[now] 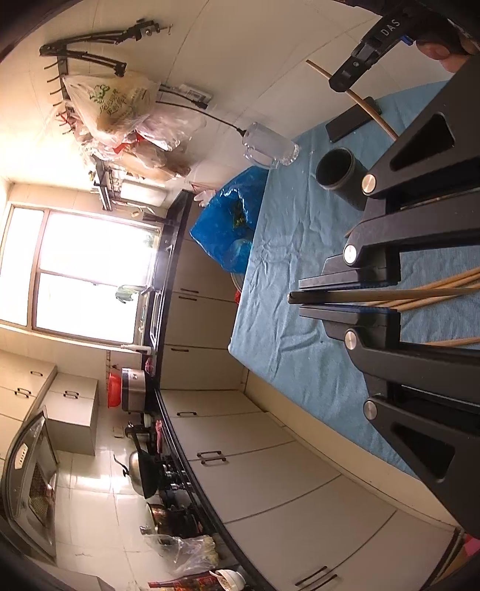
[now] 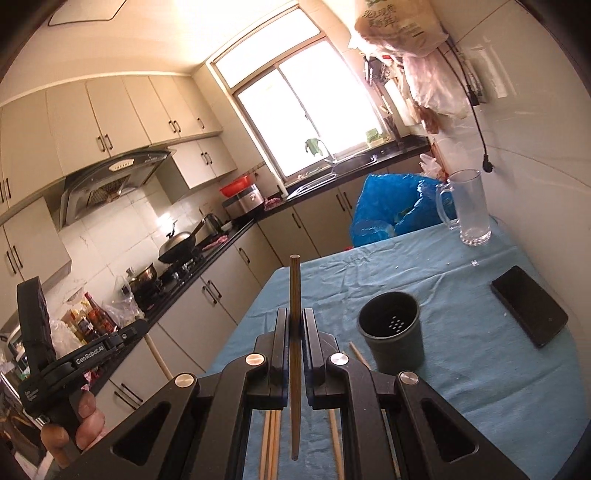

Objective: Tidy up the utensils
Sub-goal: 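Lift the chopstick with the right tool and carry it over the black cup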

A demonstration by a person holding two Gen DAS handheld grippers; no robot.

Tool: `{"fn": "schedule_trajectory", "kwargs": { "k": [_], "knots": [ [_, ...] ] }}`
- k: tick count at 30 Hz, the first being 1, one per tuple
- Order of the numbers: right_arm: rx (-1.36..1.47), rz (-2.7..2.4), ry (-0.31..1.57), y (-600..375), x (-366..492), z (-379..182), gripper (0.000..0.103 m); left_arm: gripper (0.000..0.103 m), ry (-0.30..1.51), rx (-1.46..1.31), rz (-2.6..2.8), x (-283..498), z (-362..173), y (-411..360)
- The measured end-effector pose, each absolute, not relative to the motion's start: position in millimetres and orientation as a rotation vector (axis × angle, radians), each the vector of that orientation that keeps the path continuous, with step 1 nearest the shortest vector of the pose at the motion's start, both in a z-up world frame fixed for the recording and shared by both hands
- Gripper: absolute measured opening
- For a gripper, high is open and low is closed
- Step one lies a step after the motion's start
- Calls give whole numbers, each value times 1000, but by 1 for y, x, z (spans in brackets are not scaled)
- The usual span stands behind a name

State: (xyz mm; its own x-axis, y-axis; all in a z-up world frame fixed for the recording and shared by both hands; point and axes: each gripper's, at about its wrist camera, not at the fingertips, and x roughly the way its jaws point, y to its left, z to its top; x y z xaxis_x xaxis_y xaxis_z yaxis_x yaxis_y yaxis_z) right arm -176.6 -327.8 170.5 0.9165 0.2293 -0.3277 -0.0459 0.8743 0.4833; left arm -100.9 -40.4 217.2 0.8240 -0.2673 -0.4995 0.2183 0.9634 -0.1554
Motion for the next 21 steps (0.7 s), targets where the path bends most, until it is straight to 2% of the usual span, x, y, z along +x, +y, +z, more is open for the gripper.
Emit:
{"fn": "schedule_trajectory", "kwargs": {
  "k": [12,21],
  "knots": [
    [519,73,314,-368,-193,186,7,6,537,-53,-368,-91,241,-90],
    [484,16,228,-396,-196,220,7,6,477,-41,-450,-76,281,-136]
  ]
}}
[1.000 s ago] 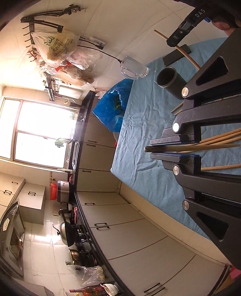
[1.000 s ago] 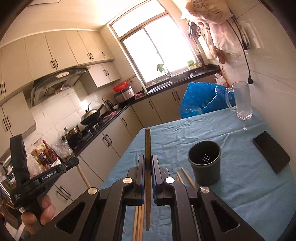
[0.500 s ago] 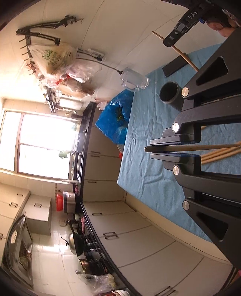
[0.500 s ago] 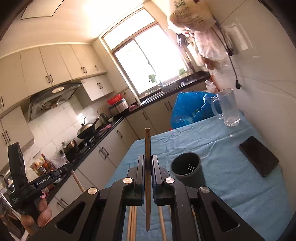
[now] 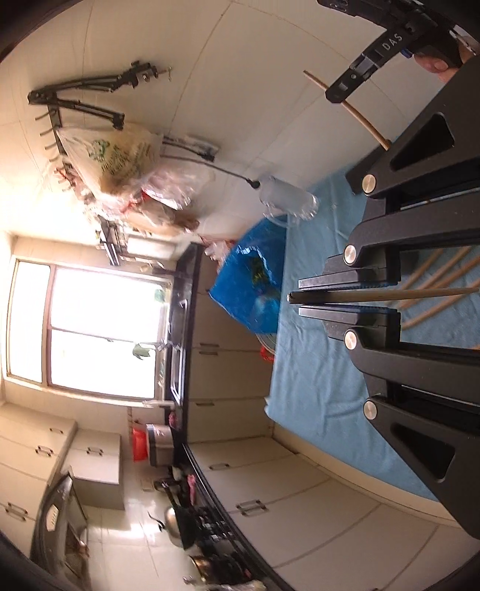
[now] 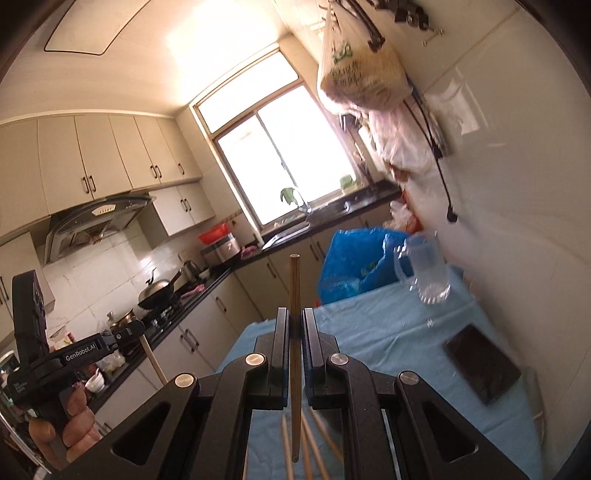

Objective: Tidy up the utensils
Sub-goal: 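Lift the chopstick with the right tool and carry it over the black cup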

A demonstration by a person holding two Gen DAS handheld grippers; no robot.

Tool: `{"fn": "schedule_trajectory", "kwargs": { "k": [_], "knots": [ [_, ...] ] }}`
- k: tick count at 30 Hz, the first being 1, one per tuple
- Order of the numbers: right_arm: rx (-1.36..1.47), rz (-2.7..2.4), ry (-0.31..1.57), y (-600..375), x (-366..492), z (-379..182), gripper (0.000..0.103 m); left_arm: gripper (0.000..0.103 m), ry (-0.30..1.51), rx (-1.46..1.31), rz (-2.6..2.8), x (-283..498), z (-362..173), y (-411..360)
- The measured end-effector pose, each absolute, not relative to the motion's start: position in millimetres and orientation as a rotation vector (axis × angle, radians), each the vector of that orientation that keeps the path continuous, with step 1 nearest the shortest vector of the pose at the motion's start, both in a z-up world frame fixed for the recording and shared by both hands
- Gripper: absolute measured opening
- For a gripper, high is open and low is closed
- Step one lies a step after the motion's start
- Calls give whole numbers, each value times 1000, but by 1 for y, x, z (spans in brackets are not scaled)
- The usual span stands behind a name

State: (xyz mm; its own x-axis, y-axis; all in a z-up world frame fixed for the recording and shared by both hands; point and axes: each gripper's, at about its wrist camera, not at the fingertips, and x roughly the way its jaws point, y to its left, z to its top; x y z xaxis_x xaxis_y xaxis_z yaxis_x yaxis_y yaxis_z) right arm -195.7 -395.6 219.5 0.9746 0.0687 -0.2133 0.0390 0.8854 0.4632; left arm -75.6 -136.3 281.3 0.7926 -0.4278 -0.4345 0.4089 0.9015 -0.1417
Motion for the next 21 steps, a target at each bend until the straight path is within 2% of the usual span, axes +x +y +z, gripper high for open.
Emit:
{"fn": "schedule_trajectory", "kwargs": {
  "k": [11,21],
  "knots": [
    [458,-41,166,-417,-165,242,7,6,421,-122,-478,-32,312,-182],
    [490,-85,225,-443,-116,216,7,6,475,-170,-474,15,277,-215]
  ]
}}
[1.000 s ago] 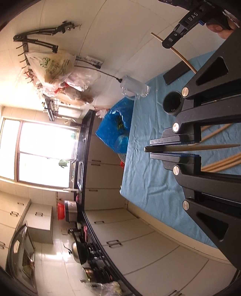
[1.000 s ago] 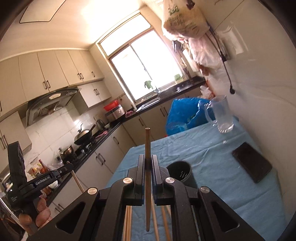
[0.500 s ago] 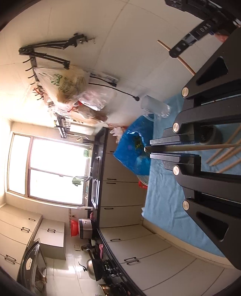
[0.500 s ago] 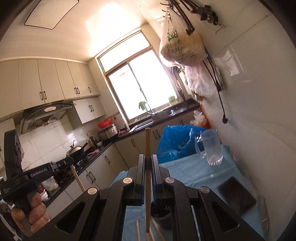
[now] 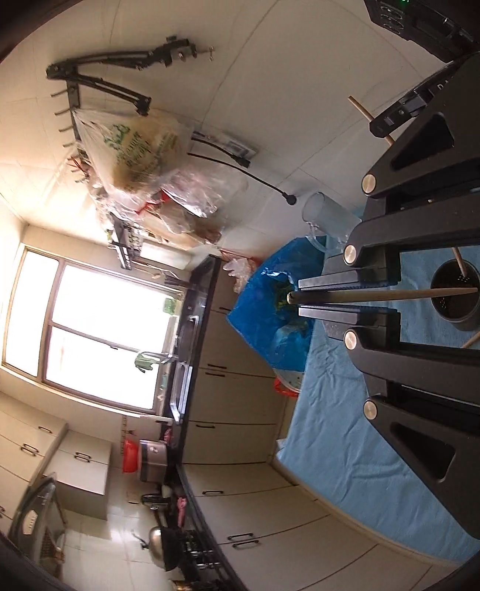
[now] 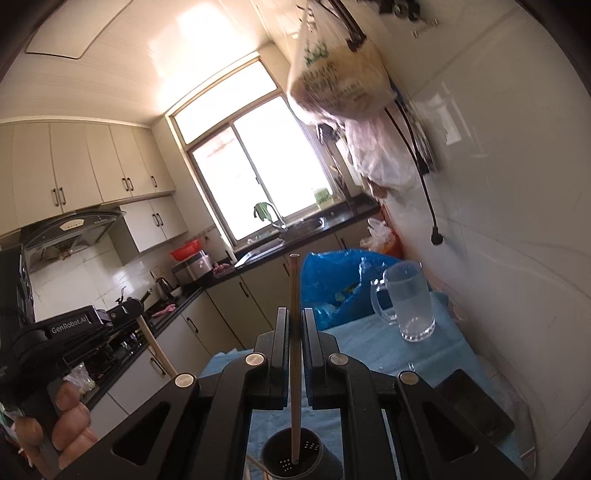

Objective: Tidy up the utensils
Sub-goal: 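Lift the chopstick with the right tool and carry it over the black cup, then lower the chopstick into the black cup and open the right tool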

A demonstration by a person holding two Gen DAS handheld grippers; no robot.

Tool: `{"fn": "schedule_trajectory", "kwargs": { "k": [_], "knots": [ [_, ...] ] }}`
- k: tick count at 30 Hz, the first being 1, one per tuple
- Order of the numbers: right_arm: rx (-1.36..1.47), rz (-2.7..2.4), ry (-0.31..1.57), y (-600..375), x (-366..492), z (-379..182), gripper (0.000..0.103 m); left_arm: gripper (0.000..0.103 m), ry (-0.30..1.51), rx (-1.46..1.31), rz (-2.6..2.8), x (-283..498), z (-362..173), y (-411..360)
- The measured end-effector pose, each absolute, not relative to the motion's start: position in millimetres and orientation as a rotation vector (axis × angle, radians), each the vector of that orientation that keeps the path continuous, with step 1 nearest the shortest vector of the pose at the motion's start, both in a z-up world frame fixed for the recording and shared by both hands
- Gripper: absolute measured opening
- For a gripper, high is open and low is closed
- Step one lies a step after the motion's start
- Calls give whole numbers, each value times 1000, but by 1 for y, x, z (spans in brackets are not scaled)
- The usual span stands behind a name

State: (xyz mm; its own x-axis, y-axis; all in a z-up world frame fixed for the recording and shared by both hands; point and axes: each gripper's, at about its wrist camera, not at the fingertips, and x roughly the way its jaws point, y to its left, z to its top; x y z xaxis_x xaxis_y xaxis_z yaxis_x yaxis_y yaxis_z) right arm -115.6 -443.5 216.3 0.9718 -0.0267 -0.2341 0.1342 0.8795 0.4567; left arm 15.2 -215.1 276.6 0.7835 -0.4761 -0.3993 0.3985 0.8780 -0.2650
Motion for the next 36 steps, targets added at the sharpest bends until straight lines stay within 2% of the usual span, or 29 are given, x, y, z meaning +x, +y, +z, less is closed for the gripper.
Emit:
{"fn": "schedule_trajectory", "kwargs": {
  "k": [10,19,21,22,23,25,30,34,36],
  "knots": [
    [484,-80,334,-442,-85,179,7,6,561,-141,-465,41,228,-230],
    [496,-75,395,-439,-75,162,8,7,616,-122,-459,44,212,-228],
    [503,-72,393,-440,-76,164,8,10,622,-130,-460,44,212,-225],
    [507,-70,392,-441,-77,164,8,17,624,-133,-459,43,212,-224],
    [509,-70,389,-441,-78,165,10,29,624,-136,-457,43,213,-222],
    [512,-71,379,-443,-83,168,15,36,609,-147,-450,39,216,-217],
    [528,-78,342,-445,-102,178,17,36,590,-158,-453,28,226,-205],
    [550,-69,314,-444,-127,182,18,44,562,-166,-450,11,233,-187],
    [552,-67,309,-441,-137,182,21,44,557,-163,-447,3,234,-180]
  ]
}}
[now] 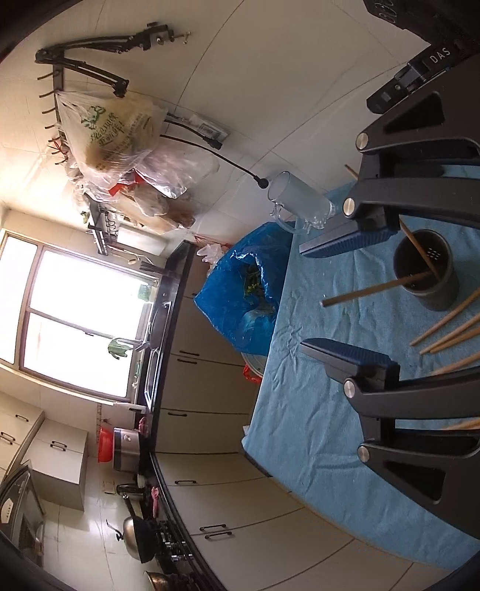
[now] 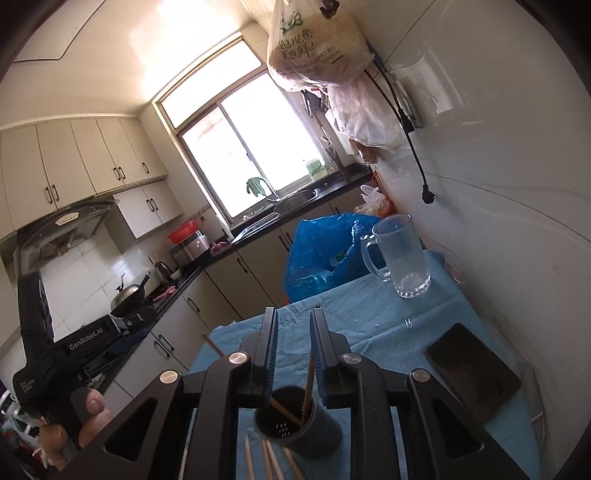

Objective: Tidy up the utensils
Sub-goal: 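Lower the chopstick into the black cup and open the right tool, then return the right tool to the chopsticks and grasp another one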

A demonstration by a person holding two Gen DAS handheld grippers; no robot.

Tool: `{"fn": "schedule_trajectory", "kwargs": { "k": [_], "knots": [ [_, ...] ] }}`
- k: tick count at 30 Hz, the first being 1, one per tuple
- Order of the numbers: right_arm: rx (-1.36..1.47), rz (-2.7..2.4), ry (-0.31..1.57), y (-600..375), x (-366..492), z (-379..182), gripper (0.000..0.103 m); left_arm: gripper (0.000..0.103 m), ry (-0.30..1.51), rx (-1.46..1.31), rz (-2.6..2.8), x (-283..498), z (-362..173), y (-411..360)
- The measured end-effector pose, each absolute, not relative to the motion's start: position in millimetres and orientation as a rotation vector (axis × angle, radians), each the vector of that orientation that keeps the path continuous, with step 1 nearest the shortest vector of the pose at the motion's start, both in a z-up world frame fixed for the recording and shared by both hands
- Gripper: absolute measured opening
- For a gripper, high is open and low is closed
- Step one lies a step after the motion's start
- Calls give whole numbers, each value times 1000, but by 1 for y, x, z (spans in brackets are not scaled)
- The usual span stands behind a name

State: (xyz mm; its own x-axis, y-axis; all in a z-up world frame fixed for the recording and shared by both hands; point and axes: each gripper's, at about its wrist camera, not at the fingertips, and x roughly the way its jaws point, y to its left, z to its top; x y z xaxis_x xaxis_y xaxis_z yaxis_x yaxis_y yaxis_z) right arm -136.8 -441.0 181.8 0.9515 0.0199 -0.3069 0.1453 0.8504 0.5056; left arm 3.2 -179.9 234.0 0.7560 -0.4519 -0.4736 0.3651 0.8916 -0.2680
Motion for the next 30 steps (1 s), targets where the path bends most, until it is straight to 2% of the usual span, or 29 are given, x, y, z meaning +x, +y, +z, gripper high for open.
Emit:
{"fn": "schedule_trajectory", "kwargs": {
  "k": [11,22,30],
  "knots": [
    [534,8,428,-404,-157,151,21,44,618,-146,-355,-30,201,-106],
    [467,102,571,-349,-139,122,21,44,825,-220,-171,-28,113,3],
    [428,132,648,-322,-124,107,21,44,976,-292,-157,-14,68,28]
  ]
}}
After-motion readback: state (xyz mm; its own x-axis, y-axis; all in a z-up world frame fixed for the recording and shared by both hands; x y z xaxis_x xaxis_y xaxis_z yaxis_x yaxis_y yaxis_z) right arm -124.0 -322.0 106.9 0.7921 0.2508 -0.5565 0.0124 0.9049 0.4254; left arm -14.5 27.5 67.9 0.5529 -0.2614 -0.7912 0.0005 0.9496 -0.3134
